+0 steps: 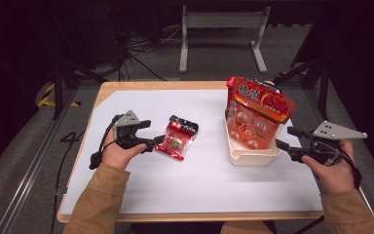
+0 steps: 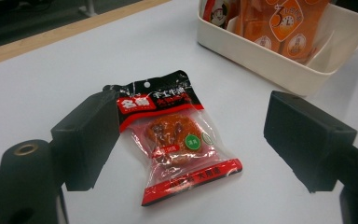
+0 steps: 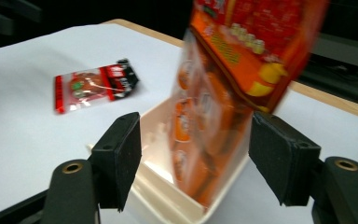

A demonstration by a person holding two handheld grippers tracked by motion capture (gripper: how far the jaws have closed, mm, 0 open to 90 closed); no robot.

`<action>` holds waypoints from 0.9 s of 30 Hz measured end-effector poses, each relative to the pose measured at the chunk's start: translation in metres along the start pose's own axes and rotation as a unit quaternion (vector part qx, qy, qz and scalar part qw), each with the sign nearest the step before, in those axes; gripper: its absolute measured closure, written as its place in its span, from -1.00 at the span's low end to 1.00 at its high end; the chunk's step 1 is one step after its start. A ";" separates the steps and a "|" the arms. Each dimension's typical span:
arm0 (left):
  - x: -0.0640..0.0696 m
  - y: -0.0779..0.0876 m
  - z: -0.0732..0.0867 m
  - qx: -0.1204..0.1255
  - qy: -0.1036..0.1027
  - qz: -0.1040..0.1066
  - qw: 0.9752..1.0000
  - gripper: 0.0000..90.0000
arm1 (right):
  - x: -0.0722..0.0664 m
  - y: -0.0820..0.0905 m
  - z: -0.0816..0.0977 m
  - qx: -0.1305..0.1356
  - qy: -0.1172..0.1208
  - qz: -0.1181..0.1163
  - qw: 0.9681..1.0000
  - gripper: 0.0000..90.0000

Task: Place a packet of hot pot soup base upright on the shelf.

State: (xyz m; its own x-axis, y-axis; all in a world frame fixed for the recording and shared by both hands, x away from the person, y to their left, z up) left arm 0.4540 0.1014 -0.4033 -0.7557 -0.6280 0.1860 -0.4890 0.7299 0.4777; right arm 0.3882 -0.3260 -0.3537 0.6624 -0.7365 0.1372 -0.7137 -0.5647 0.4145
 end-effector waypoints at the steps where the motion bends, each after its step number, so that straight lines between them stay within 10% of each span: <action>1: 0.000 -0.001 0.000 0.000 0.000 -0.001 1.000 -0.57 | -0.003 0.000 -0.001 0.002 0.003 -0.004 1.000 -0.24; 21: -0.010 -0.030 -0.002 -0.012 0.013 -0.006 1.000 -0.50 | -0.044 -0.027 -0.011 0.020 0.032 -0.071 0.997 -0.30; 27: -0.021 -0.051 0.001 -0.004 0.051 -0.003 0.999 -0.48 | -0.048 -0.033 -0.011 0.018 0.034 -0.079 0.996 -0.32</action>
State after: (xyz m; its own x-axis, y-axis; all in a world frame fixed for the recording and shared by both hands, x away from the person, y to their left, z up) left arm 0.4944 0.0780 -0.4322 -0.7038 -0.6572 0.2697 -0.4899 0.7239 0.4858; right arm 0.3819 -0.2677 -0.3636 0.7800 -0.6114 0.1335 -0.6064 -0.6856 0.4027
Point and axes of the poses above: each handheld gripper's, and its own axes: y roughly backward along the jaws, z roughly out of its underside, x roughly to its right, the point moved 7 cm from there along -y, roughly forward along the jaws, and after that the axes turned 5 degrees about y, right-handed, at the moved point
